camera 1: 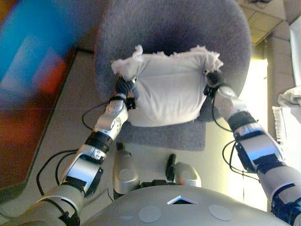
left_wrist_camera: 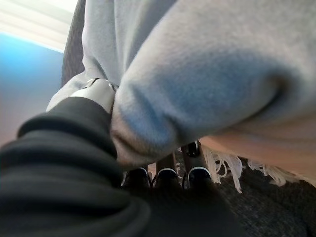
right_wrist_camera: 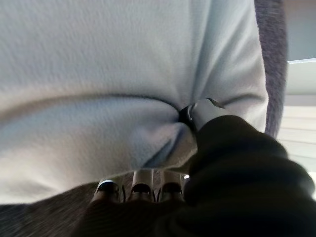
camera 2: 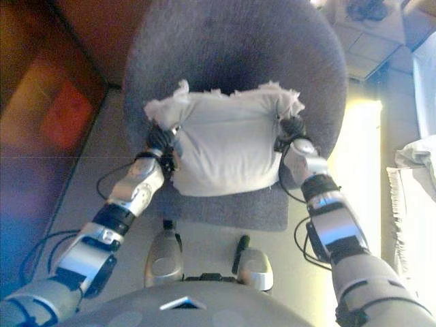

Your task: Pick up the cushion and take it to the sofa

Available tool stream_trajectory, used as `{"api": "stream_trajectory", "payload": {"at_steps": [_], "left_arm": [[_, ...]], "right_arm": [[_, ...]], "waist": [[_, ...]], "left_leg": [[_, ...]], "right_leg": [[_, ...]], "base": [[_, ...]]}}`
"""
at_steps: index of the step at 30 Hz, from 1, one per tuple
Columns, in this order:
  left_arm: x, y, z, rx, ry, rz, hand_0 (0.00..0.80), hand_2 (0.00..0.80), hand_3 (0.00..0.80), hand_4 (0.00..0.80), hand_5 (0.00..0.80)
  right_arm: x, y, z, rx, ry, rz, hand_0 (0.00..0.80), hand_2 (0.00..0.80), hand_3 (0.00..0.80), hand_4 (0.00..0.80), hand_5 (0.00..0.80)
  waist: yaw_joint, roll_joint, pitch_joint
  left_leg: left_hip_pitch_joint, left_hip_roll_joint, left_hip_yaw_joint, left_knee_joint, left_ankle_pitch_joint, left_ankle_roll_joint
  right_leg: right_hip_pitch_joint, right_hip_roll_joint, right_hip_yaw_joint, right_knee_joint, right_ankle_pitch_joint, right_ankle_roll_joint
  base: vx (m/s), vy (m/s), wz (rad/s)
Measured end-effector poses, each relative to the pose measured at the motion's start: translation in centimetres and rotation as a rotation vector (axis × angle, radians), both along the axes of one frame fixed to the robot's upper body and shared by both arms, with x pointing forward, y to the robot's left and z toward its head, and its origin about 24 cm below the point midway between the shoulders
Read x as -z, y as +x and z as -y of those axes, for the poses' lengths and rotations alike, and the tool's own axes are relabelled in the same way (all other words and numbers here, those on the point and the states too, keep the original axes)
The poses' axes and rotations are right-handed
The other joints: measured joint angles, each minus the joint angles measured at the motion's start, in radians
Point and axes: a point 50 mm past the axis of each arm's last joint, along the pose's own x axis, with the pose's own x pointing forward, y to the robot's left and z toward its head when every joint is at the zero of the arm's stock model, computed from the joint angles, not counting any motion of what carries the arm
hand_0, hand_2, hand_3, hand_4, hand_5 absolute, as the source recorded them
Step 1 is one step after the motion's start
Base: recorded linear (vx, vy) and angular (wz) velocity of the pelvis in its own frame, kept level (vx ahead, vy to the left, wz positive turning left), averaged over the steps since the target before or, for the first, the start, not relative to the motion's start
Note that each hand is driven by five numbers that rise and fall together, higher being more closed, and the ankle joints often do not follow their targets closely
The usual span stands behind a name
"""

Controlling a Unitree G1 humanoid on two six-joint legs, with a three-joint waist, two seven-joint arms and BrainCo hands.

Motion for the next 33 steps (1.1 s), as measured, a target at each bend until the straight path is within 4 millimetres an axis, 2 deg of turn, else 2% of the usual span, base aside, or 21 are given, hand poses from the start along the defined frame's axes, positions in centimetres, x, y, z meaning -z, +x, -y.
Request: {"api": "stream_trajectory", "payload": {"at_steps": [4, 8, 13, 16, 22, 30, 31, 32, 33], "left_arm": [[-2.7, 1.2, 0.7, 0.005, 0.002, 0.092, 0.8, 0.8, 0.8, 0.8, 0.8], [-3.8, 1.5, 0.5, -0.025, -0.05, 0.154, 0.8, 0.8, 0.8, 0.8, 0.8], [-5.6, 1.5, 0.8, -0.025, -0.084, 0.234, 0.8, 0.8, 0.8, 0.8, 0.8], [-5.7, 1.4, 0.9, -0.023, -0.096, 0.236, 0.8, 0.8, 0.8, 0.8, 0.8], [-5.7, 1.2, 1.3, 0.006, -0.078, 0.24, 0.8, 0.8, 0.8, 0.8, 0.8], [-6.4, 1.0, 1.3, 0.016, -0.048, 0.275, 0.8, 0.8, 0.8, 0.8, 0.8], [-6.4, 1.1, 1.2, 0.015, -0.04, 0.277, 0.8, 0.8, 0.8, 0.8, 0.8], [-6.4, 1.1, 1.0, 0.014, -0.018, 0.285, 0.8, 0.8, 0.8, 0.8, 0.8], [-6.5, 1.1, 0.9, 0.015, 0.003, 0.293, 0.8, 0.8, 0.8, 0.8, 0.8]], "right_arm": [[-3.7, 1.7, 0.0, 0.039, -0.002, 0.107, 0.8, 0.8, 0.8, 0.8, 0.8], [-6.9, 2.8, -0.6, 0.029, 0.001, 0.228, 0.8, 0.8, 0.8, 0.8, 0.8], [-10.8, 3.7, -0.8, 0.016, -0.074, 0.343, 0.8, 0.8, 0.8, 0.8, 0.8], [-11.8, 3.8, -0.8, 0.011, -0.12, 0.363, 0.8, 0.8, 0.8, 0.8, 0.8], [-12.0, 3.8, -0.5, 0.043, -0.134, 0.364, 0.8, 0.8, 0.8, 0.8, 0.8], [-12.3, 3.8, 0.0, 0.024, -0.14, 0.372, 0.787, 0.787, 0.787, 0.787, 0.787], [-12.3, 3.8, 0.0, 0.012, -0.139, 0.375, 0.295, 0.295, 0.295, 0.295, 0.295], [-12.3, 3.8, 0.0, 0.006, -0.139, 0.376, 0.0, 0.0, 0.0, 0.0, 0.0], [-12.3, 3.7, 0.2, 0.009, -0.142, 0.377, 0.0, 0.0, 0.0, 0.0, 0.0]], "waist": [[0.023, -0.005, 0.069], [0.035, 0.0, 0.107], [0.075, 0.003, 0.173], [0.082, 0.0, 0.182], [0.097, -0.007, 0.19], [0.11, -0.049, 0.21], [0.111, -0.051, 0.211], [0.11, -0.052, 0.211], [0.112, -0.052, 0.211]], "left_leg": [[-0.051, -0.022, -0.014, 0.01, 0.009, 0.015], [-0.102, -0.043, -0.019, 0.011, 0.019, 0.029], [-0.115, -0.064, -0.034, 0.013, 0.02, 0.031], [-0.116, -0.073, -0.037, 0.017, 0.018, 0.034], [-0.115, -0.06, -0.04, 0.031, 0.016, 0.039], [-0.114, -0.054, -0.041, 0.042, 0.015, 0.039], [-0.113, -0.054, -0.04, 0.042, 0.015, 0.039], [-0.113, -0.054, -0.038, 0.044, 0.015, 0.039], [-0.113, -0.053, -0.038, 0.044, 0.015, 0.039]], "right_leg": [[-0.036, -0.02, -0.004, 0.013, -0.002, 0.01], [-0.062, -0.032, -0.029, 0.015, -0.006, 0.018], [-0.069, -0.044, -0.04, 0.027, -0.015, 0.026], [-0.058, -0.051, -0.044, 0.03, -0.024, 0.032], [-0.016, -0.034, -0.06, 0.011, -0.03, 0.032], [0.023, -0.023, -0.082, -0.014, -0.031, 0.03], [0.027, -0.022, -0.084, -0.016, -0.031, 0.03], [0.034, -0.021, -0.084, -0.021, -0.031, 0.03], [0.038, -0.019, -0.084, -0.024, -0.031, 0.03]], "base": [[-0.073, 0.07, 0.2], [-0.073, 0.044, 0.2], [0.03, 0.04, 0.12], [0.082, -0.025, 0.18], [0.089, -0.093, 0.14], [0.056, -0.062, 0.09], [0.048, -0.031, 0.17], [0.029, -0.018, 0.12], [0.02, -0.01, 0.12]]}}
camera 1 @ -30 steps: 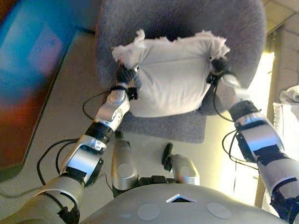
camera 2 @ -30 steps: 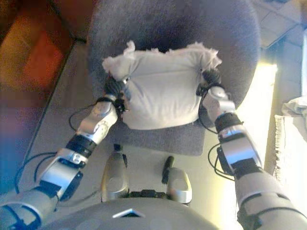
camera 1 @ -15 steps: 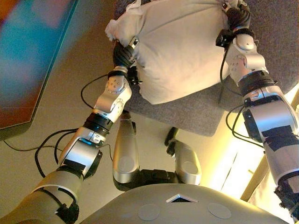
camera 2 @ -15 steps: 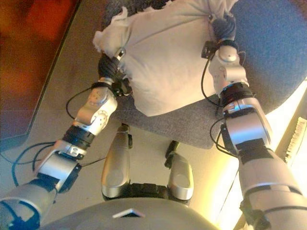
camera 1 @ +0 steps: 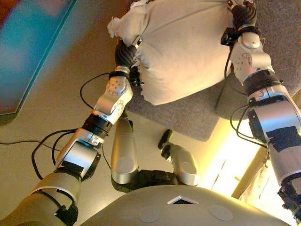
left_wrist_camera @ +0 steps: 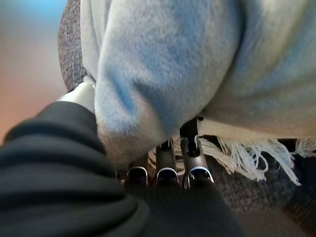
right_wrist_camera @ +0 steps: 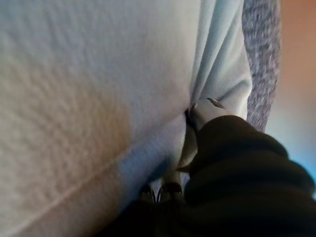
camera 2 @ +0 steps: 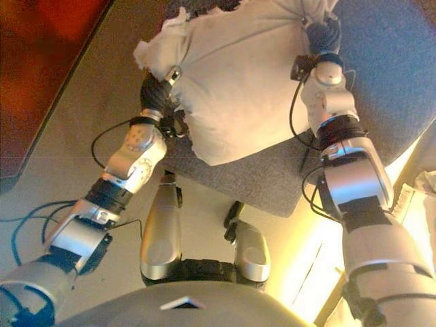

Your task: Pick up the cushion and take it to the sofa

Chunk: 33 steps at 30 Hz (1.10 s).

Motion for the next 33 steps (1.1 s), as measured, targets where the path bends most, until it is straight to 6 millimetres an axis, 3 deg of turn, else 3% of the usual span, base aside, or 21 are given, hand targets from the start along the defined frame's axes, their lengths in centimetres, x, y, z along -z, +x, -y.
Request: {"api": "stream_trajectory", "payload": {"at_steps": [1, 2, 9, 15, 18, 21, 26, 30, 32, 33], "left_arm": [[0.0, 0.0, -0.1, 0.002, 0.01, 0.001, 0.1, 0.1, 0.1, 0.1, 0.1], [0.0, 0.0, -0.2, 0.003, 0.016, 0.001, 0.0, 0.0, 0.0, 0.0, 0.0], [0.7, -0.2, -1.6, -0.052, 0.077, -0.012, 0.0, 0.0, 0.0, 0.0, 0.0], [-0.9, -0.2, -2.5, -0.085, 0.042, 0.048, 0.0, 0.0, 0.0, 0.0, 0.0], [-1.4, -0.3, -4.0, -0.127, 0.022, 0.067, 0.0, 0.0, 0.0, 0.0, 0.0], [-0.1, -1.4, -6.6, -0.17, 0.01, 0.043, 0.0, 0.0, 0.0, 0.0, 0.0], [5.2, -4.8, -10.0, -0.225, -0.024, -0.11, 0.0, 0.0, 0.0, 0.0, 0.0], [8.5, -7.7, -11.3, -0.231, -0.075, -0.211, 0.0, 0.0, 0.0, 0.0, 0.0], [9.5, -8.8, -11.3, -0.206, -0.124, -0.237, 0.0, 0.0, 0.0, 0.0, 0.0], [9.6, -9.1, -11.4, -0.183, -0.14, -0.236, 0.0, 0.0, 0.0, 0.0, 0.0]], "right_arm": [[-0.1, 0.0, 0.4, 0.008, -0.004, 0.001, 0.0, 0.0, 0.0, 0.0, 0.0], [-0.2, -0.1, 0.7, 0.017, -0.007, 0.0, 0.0, 0.0, 0.0, 0.0, 0.0], [0.8, -0.2, 2.2, 0.071, -0.011, -0.067, 0.0, 0.0, 0.0, 0.0, 0.0], [0.9, -0.2, 2.2, 0.062, -0.022, -0.101, 0.0, 0.0, 0.0, 0.0, 0.0], [0.0, -0.3, 2.2, 0.044, -0.042, -0.071, 0.0, 0.0, 0.0, 0.0, 0.0], [-0.3, -1.0, 2.5, 0.025, -0.032, -0.026, 0.0, 0.0, 0.0, 0.0, 0.0], [5.6, -3.6, 4.9, 0.08, -0.02, -0.146, 0.0, 0.0, 0.0, 0.0, 0.0], [8.9, -5.8, 5.8, 0.102, -0.016, -0.205, 0.0, 0.0, 0.0, 0.0, 0.0], [10.0, -7.0, 6.1, 0.11, 0.0, -0.214, 0.0, 0.0, 0.0, 0.0, 0.0], [10.4, -7.4, 6.2, 0.112, 0.015, -0.215, 0.0, 0.0, 0.0, 0.0, 0.0]], "waist": [[0.002, 0.0, 0.0], [0.001, 0.0, 0.0], [0.006, -0.002, -0.001], [0.016, -0.017, -0.015], [0.017, -0.017, -0.036], [0.0, -0.012, -0.073], [-0.01, -0.004, -0.206], [-0.043, 0.048, -0.261], [-0.057, 0.056, -0.291], [-0.062, 0.041, -0.299]], "left_leg": [[0.0, 0.0, 0.001, 0.0, 0.0, 0.0], [0.001, 0.001, 0.001, 0.001, 0.0, 0.001], [0.053, 0.009, 0.03, 0.0, -0.005, 0.008], [0.108, 0.014, 0.056, -0.006, -0.021, 0.005], [0.14, 0.003, 0.084, -0.007, -0.031, 0.011], [0.176, -0.019, 0.101, -0.007, -0.047, 0.02], [0.259, -0.043, 0.13, -0.035, -0.079, 0.029], [0.368, -0.041, 0.137, -0.163, -0.043, 0.042], [0.388, -0.044, 0.141, -0.21, -0.02, 0.029], [0.388, -0.061, 0.141, -0.227, -0.005, 0.019]], "right_leg": [[0.005, 0.002, 0.0, -0.005, 0.0, 0.0], [0.012, 0.005, 0.0, -0.011, 0.0, 0.0], [0.077, 0.008, 0.0, -0.038, 0.0, 0.0], [0.122, 0.0, 0.001, -0.051, 0.004, 0.001], [0.141, -0.022, 0.003, -0.058, 0.011, 0.009], [0.174, -0.045, 0.004, -0.061, 0.013, 0.012], [0.214, -0.079, 0.005, -0.036, 0.016, 0.013], [0.187, -0.098, 0.009, 0.075, 0.005, 0.013], [0.196, -0.081, 0.026, -0.09, 0.016, 0.004], [0.196, -0.08, 0.039, -0.141, 0.078, -0.003]], "base": [[0.014, -0.005, 0.11], [0.013, 0.001, 0.1], [0.034, 0.017, 0.03], [0.086, 0.038, -0.07], [0.126, 0.099, -0.16], [0.129, 0.087, -0.02], [0.11, 0.103, -0.08], [0.049, 0.077, -0.1], [-0.002, 0.052, -0.02], [-0.032, 0.039, 0.35]]}}
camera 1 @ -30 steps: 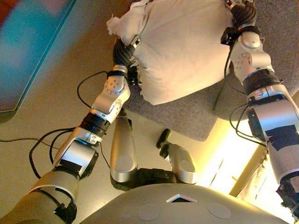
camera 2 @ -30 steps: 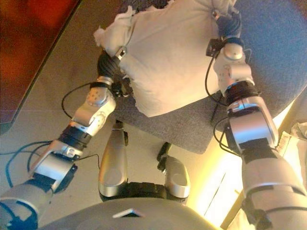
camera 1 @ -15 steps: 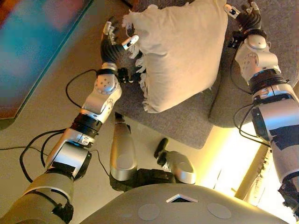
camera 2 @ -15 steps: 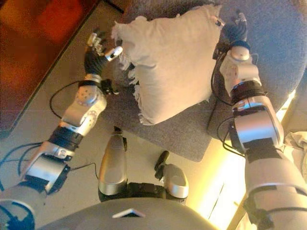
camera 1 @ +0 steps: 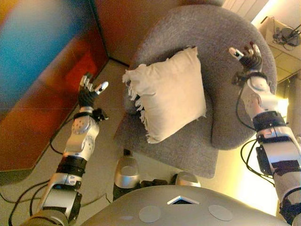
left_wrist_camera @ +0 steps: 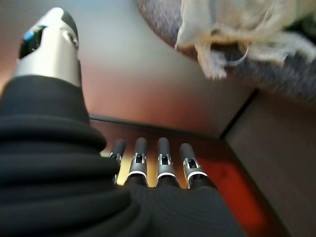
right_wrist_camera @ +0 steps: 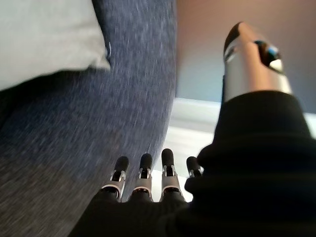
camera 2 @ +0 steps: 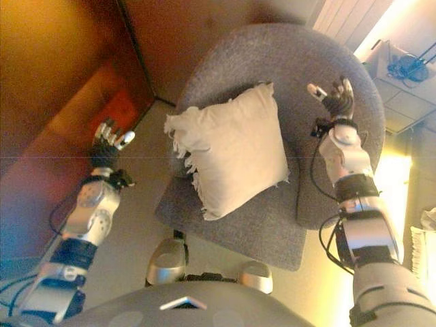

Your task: Pick up the cushion and take it to the sofa

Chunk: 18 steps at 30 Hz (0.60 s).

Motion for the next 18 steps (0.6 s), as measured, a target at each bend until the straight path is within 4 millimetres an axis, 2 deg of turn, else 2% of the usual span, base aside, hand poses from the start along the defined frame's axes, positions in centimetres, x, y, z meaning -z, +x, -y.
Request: {"api": "stream_trajectory", "payload": {"at_steps": [1, 3, 4, 6, 9, 13, 16, 18], "left_arm": [[0.4, -0.3, 0.4, 0.024, -0.036, -0.006, 0.0, 0.0, 0.0, 0.0, 0.0], [1.5, -1.5, 1.0, 0.057, -0.101, -0.03, 0.0, 0.0, 0.0, 0.0, 0.0], [2.3, -2.2, 1.2, 0.064, -0.122, -0.054, 0.0, 0.0, 0.0, 0.0, 0.0], [3.2, -3.2, 1.7, 0.085, -0.153, -0.078, 0.0, 0.0, 0.0, 0.0, 0.0], [3.8, -4.1, 2.0, 0.121, -0.199, -0.089, 0.0, 0.0, 0.0, 0.0, 0.0], [3.9, -5.0, 2.1, 0.123, -0.244, -0.077, 0.0, 0.0, 0.0, 0.0, 0.0], [4.1, -5.3, 2.1, 0.098, -0.297, -0.075, 0.0, 0.0, 0.0, 0.0, 0.0], [4.5, -5.9, 2.0, 0.076, -0.36, -0.081, 0.0, 0.0, 0.0, 0.0, 0.0]], "right_arm": [[1.0, -1.0, 0.5, 0.017, 0.02, -0.012, 0.0, 0.0, 0.0, 0.0, 0.0], [2.9, -2.6, 0.6, 0.018, 0.077, -0.033, 0.0, 0.0, 0.0, 0.0, 0.0], [4.2, -3.4, 0.2, 0.003, 0.118, -0.055, 0.0, 0.0, 0.0, 0.0, 0.0], [6.8, -5.5, -1.2, -0.041, 0.223, -0.093, 0.0, 0.0, 0.0, 0.0, 0.0], [9.5, -8.1, -4.1, -0.129, 0.375, -0.109, 0.0, 0.0, 0.0, 0.0, 0.0], [11.2, -10.4, -7.1, -0.22, 0.494, -0.085, 0.0, 0.0, 0.0, 0.0, 0.0], [12.1, -11.5, -8.0, -0.258, 0.551, -0.1, 0.0, 0.0, 0.0, 0.0, 0.0], [12.6, -12.3, -8.6, -0.256, 0.657, -0.072, 0.0, 0.0, 0.0, 0.0, 0.0]], "waist": [[-0.019, 0.003, -0.009], [-0.027, 0.022, -0.02], [-0.032, 0.031, -0.031], [-0.046, 0.031, -0.039], [-0.064, 0.029, -0.039], [-0.087, 0.027, -0.042], [-0.106, 0.02, -0.049], [-0.108, 0.019, -0.063]], "left_leg": [[0.01, 0.009, 0.011, -0.022, 0.009, -0.004], [0.033, 0.034, 0.031, -0.017, 0.007, -0.009], [0.038, 0.036, 0.037, -0.017, 0.004, -0.029], [0.058, 0.035, 0.05, -0.043, 0.014, -0.042], [0.088, 0.034, 0.066, -0.083, 0.03, -0.048], [0.123, 0.031, 0.085, -0.134, 0.042, -0.05], [0.122, 0.032, 0.088, -0.134, 0.042, -0.05], [0.119, 0.034, 0.098, -0.134, 0.042, -0.051]], "right_leg": [[0.007, 0.002, -0.008, -0.005, 0.003, 0.007], [0.011, 0.02, -0.011, -0.012, -0.002, -0.002], [0.016, 0.026, -0.01, -0.013, 0.0, -0.002], [0.025, 0.034, -0.003, -0.018, 0.002, 0.003], [0.029, 0.037, 0.001, -0.027, 0.002, 0.003], [0.027, 0.038, 0.008, -0.03, 0.002, 0.004], [0.024, 0.039, 0.013, -0.034, 0.004, 0.007], [0.013, 0.039, 0.02, -0.034, 0.005, 0.007]], "base": [[-0.043, 0.033, 0.34], [-0.053, 0.028, -0.01], [-0.049, 0.02, -0.21], [-0.043, 0.017, -0.14], [-0.078, 0.024, -0.15], [-0.095, 0.032, -0.12], [-0.082, 0.016, -0.04], [-0.054, 0.01, -0.1]]}}
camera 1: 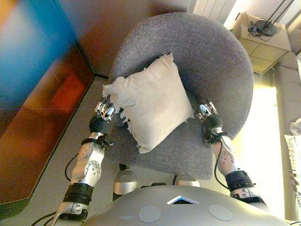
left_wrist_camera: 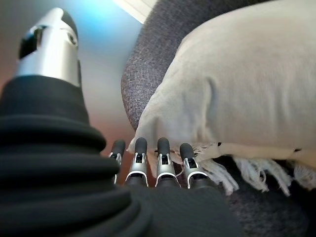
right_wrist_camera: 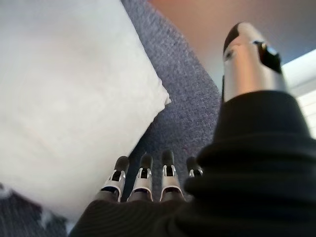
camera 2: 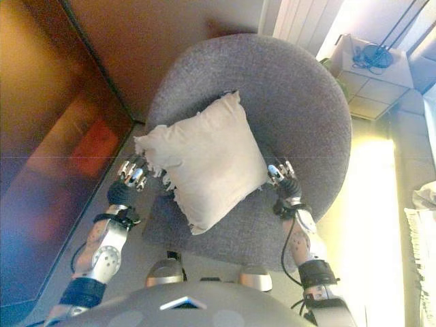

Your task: Pick up the cushion and take it to the sofa

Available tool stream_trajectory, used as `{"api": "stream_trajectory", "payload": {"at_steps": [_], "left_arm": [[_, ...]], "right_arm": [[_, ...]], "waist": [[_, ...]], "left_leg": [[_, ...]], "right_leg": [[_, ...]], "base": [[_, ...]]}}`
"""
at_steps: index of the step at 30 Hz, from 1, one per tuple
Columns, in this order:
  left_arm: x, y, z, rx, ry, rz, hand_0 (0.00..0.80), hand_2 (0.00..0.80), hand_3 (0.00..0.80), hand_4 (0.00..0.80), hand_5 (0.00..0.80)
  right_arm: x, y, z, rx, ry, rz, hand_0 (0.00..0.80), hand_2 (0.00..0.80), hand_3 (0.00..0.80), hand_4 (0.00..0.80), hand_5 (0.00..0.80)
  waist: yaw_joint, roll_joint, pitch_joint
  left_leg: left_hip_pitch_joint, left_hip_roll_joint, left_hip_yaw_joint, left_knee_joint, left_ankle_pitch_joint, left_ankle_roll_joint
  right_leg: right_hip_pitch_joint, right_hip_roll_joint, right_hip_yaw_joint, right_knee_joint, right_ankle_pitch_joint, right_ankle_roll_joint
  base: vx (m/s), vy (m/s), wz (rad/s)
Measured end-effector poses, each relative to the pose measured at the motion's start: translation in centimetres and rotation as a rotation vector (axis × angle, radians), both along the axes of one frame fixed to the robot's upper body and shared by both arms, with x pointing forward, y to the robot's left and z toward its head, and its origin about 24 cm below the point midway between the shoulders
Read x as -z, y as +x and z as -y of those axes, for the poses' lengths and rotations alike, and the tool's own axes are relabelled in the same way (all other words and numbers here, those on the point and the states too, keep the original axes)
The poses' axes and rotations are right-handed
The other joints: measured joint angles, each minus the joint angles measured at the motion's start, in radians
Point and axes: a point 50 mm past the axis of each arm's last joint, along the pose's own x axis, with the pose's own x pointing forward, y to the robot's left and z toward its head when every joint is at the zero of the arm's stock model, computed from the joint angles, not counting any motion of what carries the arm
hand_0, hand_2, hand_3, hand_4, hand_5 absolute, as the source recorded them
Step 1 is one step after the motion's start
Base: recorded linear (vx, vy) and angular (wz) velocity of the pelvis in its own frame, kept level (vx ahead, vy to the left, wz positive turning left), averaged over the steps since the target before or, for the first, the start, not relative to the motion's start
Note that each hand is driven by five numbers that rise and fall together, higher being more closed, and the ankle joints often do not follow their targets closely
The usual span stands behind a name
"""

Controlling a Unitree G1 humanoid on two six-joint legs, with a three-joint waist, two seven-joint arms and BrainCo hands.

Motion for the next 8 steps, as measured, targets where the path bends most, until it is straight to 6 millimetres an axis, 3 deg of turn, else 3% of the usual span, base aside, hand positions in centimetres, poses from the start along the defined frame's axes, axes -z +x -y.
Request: {"api": "stream_trajectory", "payload": {"at_steps": [5, 8], "left_arm": [[0.7, -1.2, 0.5, 0.013, -0.041, 0.003, 0.0, 0.0, 0.0, 0.0, 0.0], [0.6, -1.1, 0.6, 0.019, -0.043, 0.015, 0.0, 0.0, 0.0, 0.0, 0.0]], "right_arm": [[1.2, -1.9, -1.1, 0.009, 0.243, 0.016, 0.0, 0.0, 0.0, 0.0, 0.0], [1.4, -2.0, -1.5, -0.018, 0.262, 0.01, 0.0, 0.0, 0.0, 0.0, 0.0]], "waist": [[-0.003, 0.008, -0.01], [-0.002, 0.012, -0.014]], "left_leg": [[0.0, 0.0, 0.008, 0.0, -0.001, -0.001], [0.0, 0.0, 0.01, 0.0, -0.001, -0.001]], "right_leg": [[-0.005, -0.001, 0.009, -0.002, 0.001, 0.0], [-0.006, 0.0, 0.013, -0.003, 0.002, 0.001]], "base": [[-0.055, 0.015, -0.06], [-0.025, 0.006, -0.02]]}}
